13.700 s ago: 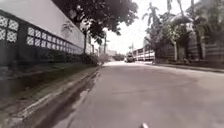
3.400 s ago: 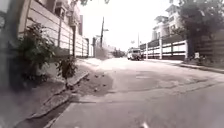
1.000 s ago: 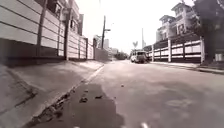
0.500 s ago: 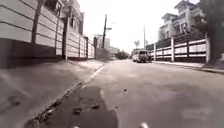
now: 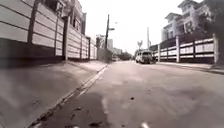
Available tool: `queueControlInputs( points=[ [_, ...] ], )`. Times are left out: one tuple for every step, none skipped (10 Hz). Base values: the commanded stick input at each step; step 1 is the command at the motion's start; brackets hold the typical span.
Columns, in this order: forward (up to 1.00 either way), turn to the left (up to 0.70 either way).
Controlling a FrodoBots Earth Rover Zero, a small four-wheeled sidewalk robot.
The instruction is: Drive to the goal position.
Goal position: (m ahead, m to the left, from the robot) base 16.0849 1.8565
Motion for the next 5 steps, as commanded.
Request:
queueControlInputs(
  points=[
    [0.7, 0.0],
    [0.7, 0.0],
    [0.7, 0.0],
    [0.7, 0.0],
    [0.7, 0.0]
  ],
)
